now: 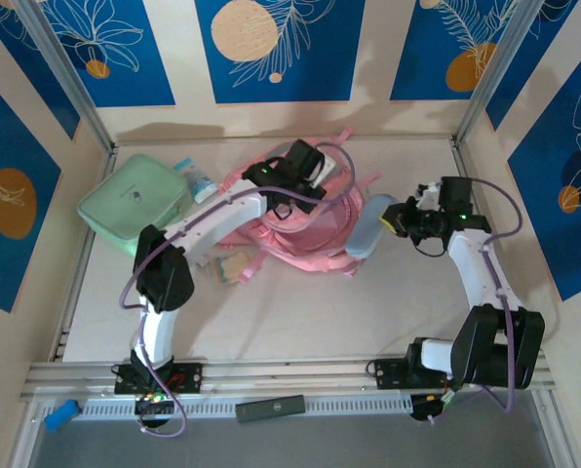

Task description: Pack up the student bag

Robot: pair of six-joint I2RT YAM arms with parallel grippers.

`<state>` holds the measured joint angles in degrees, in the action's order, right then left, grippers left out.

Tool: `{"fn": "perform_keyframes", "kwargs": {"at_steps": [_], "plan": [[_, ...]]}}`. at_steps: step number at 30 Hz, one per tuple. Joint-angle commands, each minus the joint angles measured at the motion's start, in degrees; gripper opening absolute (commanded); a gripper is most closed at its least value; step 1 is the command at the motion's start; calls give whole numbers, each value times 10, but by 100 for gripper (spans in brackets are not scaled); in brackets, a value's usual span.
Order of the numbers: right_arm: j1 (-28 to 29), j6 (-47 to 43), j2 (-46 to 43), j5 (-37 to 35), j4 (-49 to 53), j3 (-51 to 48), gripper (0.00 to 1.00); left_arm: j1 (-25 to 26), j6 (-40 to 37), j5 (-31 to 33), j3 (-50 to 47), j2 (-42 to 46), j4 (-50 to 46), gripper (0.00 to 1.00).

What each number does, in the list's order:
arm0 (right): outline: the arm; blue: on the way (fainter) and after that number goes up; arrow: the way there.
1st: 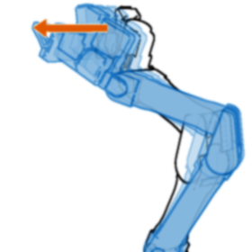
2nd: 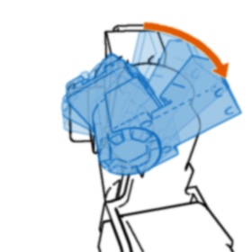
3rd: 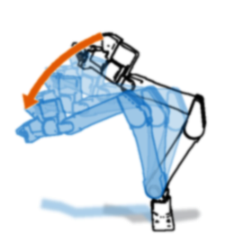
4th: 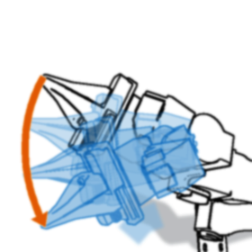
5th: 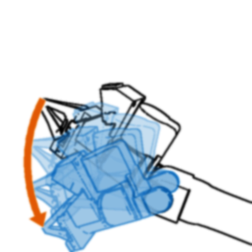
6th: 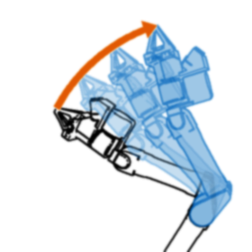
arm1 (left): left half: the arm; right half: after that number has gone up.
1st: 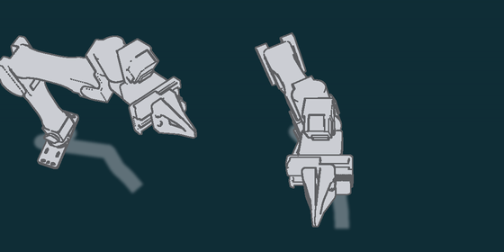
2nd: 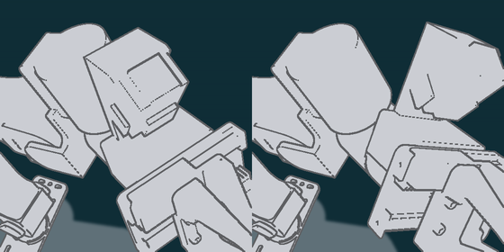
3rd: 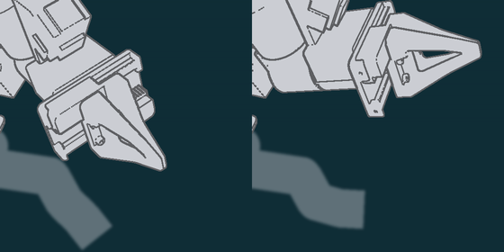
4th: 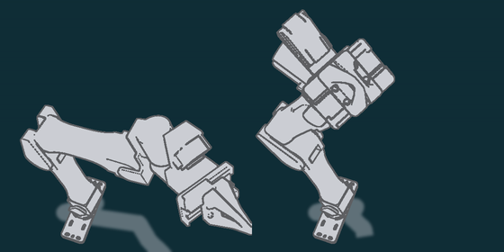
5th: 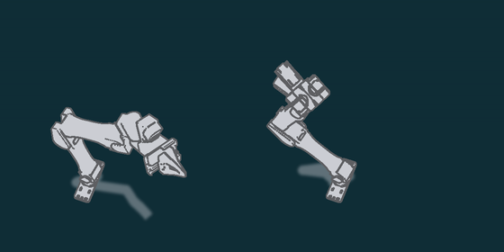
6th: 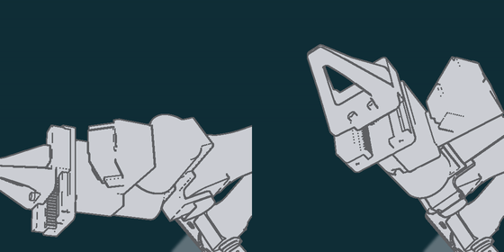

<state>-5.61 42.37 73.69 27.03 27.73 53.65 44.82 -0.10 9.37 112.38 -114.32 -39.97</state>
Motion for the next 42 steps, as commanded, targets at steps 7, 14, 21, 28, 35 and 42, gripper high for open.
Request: {"fn": "perform_keyframes", "kwargs": {"at_steps": [7, 14, 21, 28, 35, 42], "plan": [[134, 191, 238, -30, -331, 65, 0, -4, 166, -53, 84, 1, 29, 0], [163, 171, 355, -51, -362, 159, 22, -6, 220, -66, 146, -50, 38, 0], [116, 138, 282, -26, -314, 72, 57, -12, 251, -55, 165, -66, 24, 0], [113, 124, 181, -59, -249, -6, 40, -13, 279, -86, 158, -80, 36, 0], [95, 19, 24, -173, -32, -7, 32, -25, 286, -287, 137, -92, 27, 38], [234, -3, -46, -323, 102, -1, 36, -84, 414, -230, -309, 168, 260, 57]]}}
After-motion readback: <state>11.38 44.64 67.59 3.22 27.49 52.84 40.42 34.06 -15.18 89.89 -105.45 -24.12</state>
